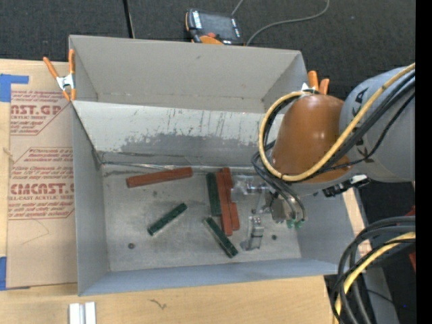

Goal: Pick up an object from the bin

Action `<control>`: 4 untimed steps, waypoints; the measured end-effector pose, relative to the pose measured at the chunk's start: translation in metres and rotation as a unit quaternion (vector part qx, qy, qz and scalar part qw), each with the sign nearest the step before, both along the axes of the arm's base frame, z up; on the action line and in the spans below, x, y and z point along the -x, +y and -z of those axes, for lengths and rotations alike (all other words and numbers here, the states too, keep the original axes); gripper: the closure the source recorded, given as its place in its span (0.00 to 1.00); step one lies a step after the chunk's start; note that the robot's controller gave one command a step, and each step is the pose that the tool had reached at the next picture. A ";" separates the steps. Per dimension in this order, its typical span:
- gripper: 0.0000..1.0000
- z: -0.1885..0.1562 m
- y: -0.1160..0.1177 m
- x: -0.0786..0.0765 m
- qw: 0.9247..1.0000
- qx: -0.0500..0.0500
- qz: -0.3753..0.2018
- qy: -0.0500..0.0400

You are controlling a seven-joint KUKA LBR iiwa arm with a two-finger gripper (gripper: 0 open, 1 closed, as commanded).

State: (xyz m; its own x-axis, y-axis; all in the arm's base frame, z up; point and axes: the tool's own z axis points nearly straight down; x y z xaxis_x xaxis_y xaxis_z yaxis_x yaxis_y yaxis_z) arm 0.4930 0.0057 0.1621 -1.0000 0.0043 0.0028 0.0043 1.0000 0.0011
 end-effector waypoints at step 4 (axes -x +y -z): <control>1.00 -0.048 0.134 -0.056 0.991 0.000 -0.137 -0.007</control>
Offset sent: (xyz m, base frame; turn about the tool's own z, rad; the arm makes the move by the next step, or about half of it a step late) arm 0.0087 0.1239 -0.0174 -0.2284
